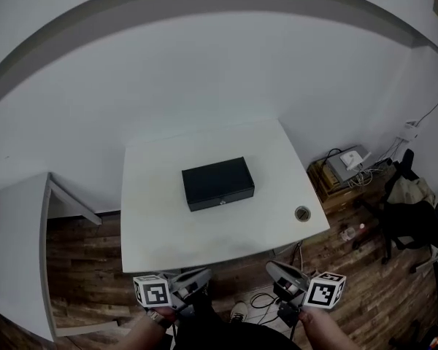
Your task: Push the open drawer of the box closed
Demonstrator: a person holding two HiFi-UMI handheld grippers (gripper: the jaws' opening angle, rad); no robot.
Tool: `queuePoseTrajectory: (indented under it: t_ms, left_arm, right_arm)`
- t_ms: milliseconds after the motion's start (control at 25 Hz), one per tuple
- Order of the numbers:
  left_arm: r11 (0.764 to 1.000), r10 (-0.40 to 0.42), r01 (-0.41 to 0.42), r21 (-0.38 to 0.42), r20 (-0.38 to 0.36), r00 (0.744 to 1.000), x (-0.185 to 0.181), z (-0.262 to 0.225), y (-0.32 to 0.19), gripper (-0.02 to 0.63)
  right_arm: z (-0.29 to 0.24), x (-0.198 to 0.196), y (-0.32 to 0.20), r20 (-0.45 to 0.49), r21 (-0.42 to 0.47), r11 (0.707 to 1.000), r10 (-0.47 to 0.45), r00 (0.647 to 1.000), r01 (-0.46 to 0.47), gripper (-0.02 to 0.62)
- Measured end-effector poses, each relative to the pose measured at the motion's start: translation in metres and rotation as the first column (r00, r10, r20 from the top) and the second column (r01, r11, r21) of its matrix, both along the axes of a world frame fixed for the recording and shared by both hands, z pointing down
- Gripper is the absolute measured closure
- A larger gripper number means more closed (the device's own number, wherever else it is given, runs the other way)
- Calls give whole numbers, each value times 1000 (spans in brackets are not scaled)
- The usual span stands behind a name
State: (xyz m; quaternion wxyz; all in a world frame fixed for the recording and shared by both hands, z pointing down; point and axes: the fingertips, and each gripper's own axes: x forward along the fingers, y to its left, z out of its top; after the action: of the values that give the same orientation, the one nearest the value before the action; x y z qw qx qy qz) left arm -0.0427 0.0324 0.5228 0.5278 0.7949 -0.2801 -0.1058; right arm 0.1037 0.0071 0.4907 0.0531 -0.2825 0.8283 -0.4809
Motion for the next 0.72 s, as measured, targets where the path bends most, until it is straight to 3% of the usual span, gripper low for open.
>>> queuePoseTrajectory:
  t_ms: [360, 720]
  left_arm:
    - [997, 72, -72, -10, -10, 997, 37, -3, 62, 606]
    - [996, 84, -84, -12, -6, 996, 40, -4, 61, 606]
  right_arm:
    - [-11, 5, 55, 112, -31, 999, -33, 993, 37, 592]
    - [-7, 3, 66, 142, -67, 997, -39, 989, 49, 592]
